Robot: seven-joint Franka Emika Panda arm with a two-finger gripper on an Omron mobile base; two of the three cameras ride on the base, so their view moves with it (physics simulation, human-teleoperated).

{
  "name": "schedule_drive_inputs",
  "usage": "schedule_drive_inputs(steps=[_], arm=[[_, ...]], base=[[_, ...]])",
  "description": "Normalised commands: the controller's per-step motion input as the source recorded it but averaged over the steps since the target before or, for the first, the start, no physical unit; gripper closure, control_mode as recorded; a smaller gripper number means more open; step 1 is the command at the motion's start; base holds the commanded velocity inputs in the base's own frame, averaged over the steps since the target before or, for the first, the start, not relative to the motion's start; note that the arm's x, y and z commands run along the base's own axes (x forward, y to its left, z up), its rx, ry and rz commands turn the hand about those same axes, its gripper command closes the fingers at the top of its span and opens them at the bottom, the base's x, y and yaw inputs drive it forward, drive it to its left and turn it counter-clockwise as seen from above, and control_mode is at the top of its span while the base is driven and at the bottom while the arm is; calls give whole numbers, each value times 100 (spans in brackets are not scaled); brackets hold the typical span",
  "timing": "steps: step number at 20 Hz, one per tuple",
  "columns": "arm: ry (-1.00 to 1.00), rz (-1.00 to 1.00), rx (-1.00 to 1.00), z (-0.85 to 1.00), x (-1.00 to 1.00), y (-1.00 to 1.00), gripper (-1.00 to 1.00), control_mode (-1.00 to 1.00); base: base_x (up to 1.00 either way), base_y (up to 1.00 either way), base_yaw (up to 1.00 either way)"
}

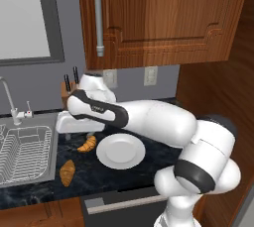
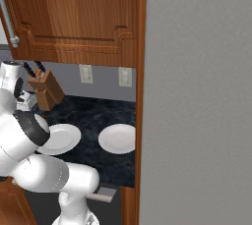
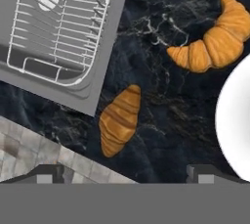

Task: Place the pastries on the plates.

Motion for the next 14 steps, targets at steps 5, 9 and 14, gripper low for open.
schedule_drive_inputs(steps=[5,9,14], arm=[[3,0,0,-28,0,27,-100,-100],[1,0,-8,-31,0,35,-100,-100],[0,0,-9,-32,0,23,-100,-100]], base=[[0,0,0],[0,0,0],[0,0,0]])
